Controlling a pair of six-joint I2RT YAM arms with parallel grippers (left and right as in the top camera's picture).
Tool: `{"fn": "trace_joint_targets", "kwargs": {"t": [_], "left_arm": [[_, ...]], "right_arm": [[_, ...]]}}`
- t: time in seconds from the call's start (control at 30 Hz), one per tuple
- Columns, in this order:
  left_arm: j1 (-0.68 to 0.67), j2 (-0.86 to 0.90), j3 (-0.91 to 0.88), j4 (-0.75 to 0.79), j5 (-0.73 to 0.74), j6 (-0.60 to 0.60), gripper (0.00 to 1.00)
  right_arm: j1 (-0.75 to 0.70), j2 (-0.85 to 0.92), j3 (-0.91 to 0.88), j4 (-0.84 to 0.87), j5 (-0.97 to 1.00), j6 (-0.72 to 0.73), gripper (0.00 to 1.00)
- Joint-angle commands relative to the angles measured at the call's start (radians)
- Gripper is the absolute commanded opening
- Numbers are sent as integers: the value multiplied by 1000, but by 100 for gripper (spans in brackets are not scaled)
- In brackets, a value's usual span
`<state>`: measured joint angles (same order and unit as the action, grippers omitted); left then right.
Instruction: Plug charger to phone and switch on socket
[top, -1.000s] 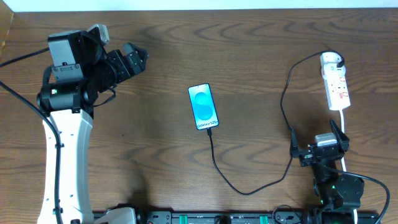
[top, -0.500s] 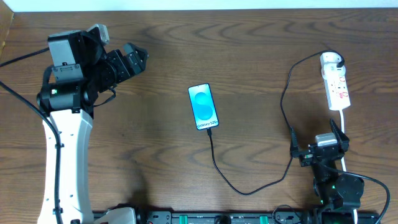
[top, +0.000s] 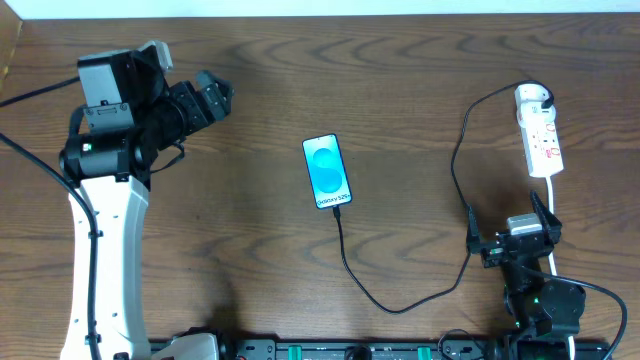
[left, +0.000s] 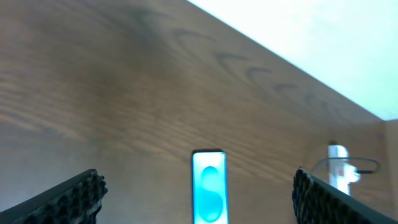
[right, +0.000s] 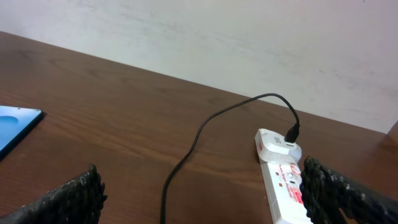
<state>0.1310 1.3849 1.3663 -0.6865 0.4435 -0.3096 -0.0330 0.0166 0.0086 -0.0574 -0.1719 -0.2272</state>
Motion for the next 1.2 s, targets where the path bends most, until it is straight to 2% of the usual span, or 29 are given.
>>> {"fn": "trace_joint_targets", "kwargs": {"t": [0.0, 0.07, 0.2, 0.33, 0.57, 0.63, 0.77, 1.0, 1.17], "left_arm": [[3, -8, 5, -47, -135, 14, 98], [-2, -28, -10, -49, -174, 37, 98], [-27, -102, -63, -32, -176, 242, 98], [-60, -217, -161, 36, -189, 376, 98], [-87, -498, -457, 231, -240, 384, 98], [-87, -645, -613, 325, -247, 384, 98], [-88, -830, -803, 414, -248, 384, 98], [-110, -1064, -1057, 544, -262, 384, 98], [-158, -1201, -1183, 573, -341, 384, 98]], "right_arm": [[8, -11, -3, -3, -11, 13, 99], [8, -11, -3, -3, -11, 13, 99], [8, -11, -3, -3, -11, 13, 99], [8, -11, -3, -3, -11, 13, 99], [8, -11, -3, -3, -11, 13, 99], [8, -11, -3, -3, -11, 13, 99], [8, -11, -3, -3, -11, 13, 99], [8, -11, -3, -3, -11, 13, 99], [8, -11, -3, -3, -11, 13, 99]]}}
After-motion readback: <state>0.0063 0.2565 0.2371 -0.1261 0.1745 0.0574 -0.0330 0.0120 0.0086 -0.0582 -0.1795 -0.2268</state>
